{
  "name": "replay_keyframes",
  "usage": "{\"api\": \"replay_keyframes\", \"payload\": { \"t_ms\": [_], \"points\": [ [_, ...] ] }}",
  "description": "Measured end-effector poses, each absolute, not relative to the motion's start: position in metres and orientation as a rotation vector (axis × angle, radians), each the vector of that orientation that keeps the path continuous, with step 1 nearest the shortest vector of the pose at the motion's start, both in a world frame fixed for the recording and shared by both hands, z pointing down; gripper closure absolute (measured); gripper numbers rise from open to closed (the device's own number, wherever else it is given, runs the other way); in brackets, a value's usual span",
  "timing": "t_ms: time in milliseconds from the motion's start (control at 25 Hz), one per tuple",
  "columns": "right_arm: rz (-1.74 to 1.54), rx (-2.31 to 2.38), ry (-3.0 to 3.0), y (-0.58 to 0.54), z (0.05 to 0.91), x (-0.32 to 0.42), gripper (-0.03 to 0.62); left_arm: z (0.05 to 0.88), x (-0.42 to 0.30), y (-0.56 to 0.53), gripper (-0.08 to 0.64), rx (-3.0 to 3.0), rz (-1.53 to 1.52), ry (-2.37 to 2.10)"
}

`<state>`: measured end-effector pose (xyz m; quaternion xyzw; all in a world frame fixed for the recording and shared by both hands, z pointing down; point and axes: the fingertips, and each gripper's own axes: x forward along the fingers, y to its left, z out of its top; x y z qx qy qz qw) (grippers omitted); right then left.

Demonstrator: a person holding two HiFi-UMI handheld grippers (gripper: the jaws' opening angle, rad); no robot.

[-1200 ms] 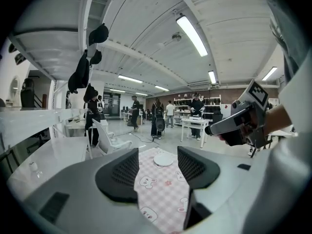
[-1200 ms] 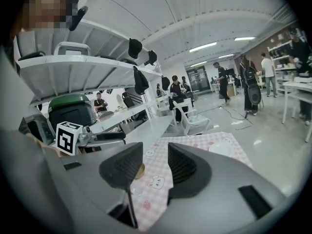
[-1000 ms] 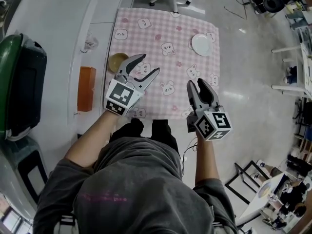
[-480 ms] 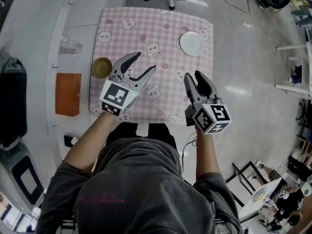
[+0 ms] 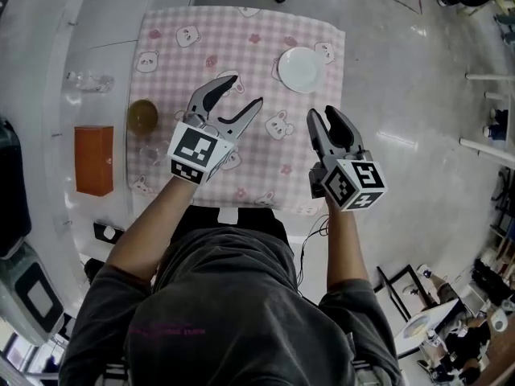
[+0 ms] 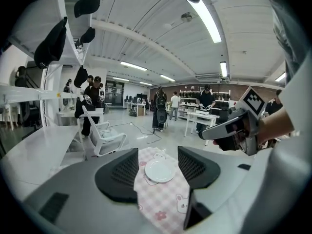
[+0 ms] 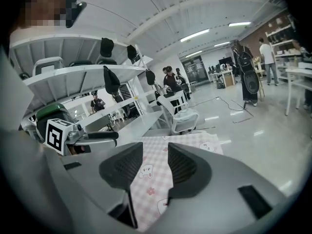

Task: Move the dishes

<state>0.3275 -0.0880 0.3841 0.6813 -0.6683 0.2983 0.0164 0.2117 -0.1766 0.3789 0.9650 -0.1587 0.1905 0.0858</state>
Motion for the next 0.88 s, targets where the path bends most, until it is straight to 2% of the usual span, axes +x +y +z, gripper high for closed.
{"api": "replay_keyframes", "payload": {
  "t_ms": [320, 880],
  "points": [
    [0.974, 2.118, -2.036, -0.107, 0.430, 0.382, 0.431, 0.437, 0.264, -0.197, 0.310, 2.825, 0.645, -0.448],
    [1.115, 2.112, -1.938, -0.127, 0.504, 0.425, 0.430, 0.524, 0.304, -0.216, 0.313, 2.680, 0.787, -0.388]
  ]
}}
